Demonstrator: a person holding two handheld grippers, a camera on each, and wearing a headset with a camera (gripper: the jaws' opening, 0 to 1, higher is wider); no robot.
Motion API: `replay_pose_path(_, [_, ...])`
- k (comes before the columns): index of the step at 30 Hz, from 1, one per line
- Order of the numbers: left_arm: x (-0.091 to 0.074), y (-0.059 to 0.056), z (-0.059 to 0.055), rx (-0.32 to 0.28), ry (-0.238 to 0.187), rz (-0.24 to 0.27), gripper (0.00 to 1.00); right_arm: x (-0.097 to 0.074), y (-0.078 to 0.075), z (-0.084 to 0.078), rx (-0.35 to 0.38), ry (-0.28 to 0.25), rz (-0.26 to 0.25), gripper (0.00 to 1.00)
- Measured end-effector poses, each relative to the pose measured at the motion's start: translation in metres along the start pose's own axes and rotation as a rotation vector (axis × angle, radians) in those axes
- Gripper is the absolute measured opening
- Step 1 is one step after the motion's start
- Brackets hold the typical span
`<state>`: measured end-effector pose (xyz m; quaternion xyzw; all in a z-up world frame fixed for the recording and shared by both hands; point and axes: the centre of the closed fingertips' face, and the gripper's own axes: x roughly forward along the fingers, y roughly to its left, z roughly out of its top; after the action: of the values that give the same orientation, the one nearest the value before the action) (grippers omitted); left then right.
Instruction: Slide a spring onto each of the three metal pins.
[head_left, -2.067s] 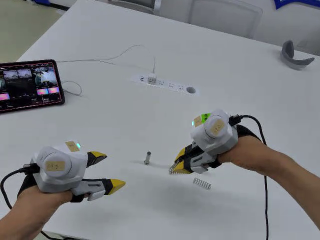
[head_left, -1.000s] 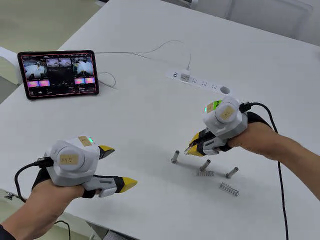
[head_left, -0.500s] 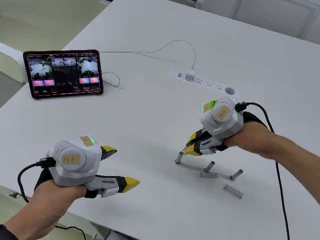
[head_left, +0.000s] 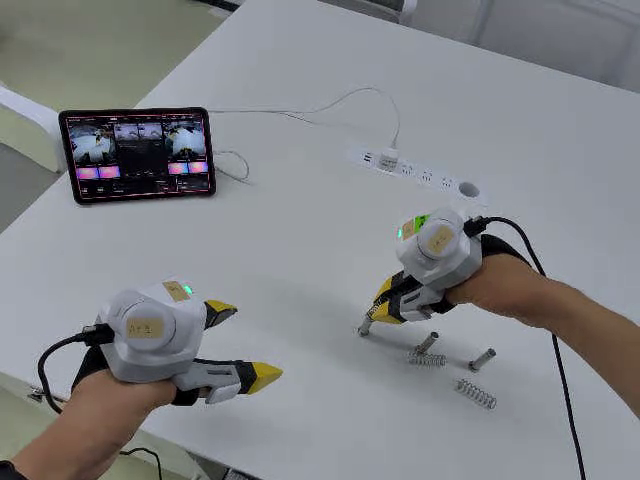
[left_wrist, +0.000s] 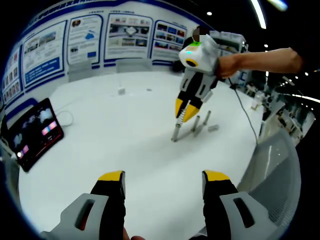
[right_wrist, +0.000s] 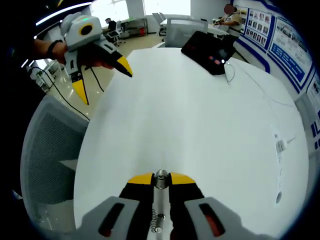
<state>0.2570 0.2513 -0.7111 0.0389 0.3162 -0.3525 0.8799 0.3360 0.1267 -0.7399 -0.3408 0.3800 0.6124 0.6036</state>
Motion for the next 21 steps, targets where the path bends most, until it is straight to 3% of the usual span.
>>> replay_pose_path(21, [-0.004,0.001,-0.003,-0.019,-0.003,0.013,0.62,0.021,-0.001,-0.007,-0.045,0.045,0.006,0.13])
